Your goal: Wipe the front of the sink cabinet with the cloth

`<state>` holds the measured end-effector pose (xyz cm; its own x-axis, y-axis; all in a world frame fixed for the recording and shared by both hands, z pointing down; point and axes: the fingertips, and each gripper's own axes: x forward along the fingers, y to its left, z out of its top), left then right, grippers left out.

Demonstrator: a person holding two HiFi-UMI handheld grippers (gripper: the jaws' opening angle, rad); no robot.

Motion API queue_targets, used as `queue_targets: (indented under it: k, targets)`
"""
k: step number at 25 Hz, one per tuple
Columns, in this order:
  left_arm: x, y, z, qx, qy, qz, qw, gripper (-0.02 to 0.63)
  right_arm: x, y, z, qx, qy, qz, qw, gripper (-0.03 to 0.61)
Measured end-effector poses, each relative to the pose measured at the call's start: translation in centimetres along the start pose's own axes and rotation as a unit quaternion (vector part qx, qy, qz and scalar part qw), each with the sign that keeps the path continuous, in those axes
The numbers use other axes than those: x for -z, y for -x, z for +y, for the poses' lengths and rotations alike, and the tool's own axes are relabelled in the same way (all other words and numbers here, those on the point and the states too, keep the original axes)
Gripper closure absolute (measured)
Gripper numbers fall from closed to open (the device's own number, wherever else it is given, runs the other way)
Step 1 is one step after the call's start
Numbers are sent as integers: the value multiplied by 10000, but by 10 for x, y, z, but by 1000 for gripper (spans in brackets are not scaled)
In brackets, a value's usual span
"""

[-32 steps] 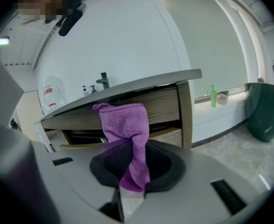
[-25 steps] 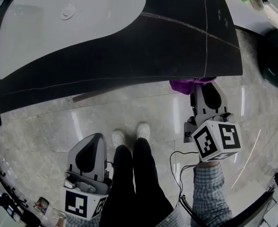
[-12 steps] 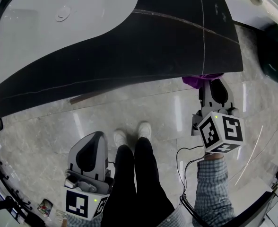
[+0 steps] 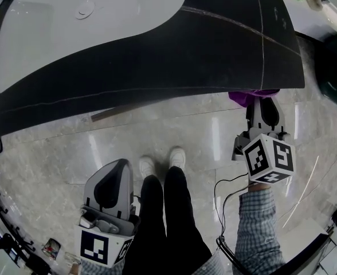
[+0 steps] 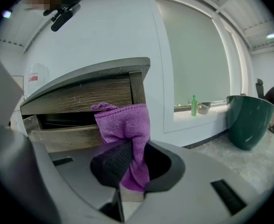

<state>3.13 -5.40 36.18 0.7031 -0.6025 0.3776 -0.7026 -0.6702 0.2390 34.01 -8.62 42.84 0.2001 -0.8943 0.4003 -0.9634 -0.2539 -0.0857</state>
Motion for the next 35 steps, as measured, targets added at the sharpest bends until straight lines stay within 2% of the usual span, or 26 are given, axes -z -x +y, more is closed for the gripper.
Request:
queue_targets:
  k: [12,35]
  targets:
    - [4,25,18,-172,77,-95,9998,603,6,8,41,-244,61,21,9997,505]
    - [19,83,58,-719,299,-259,9966,603,27,21,175,-1059,274,184,9938,505]
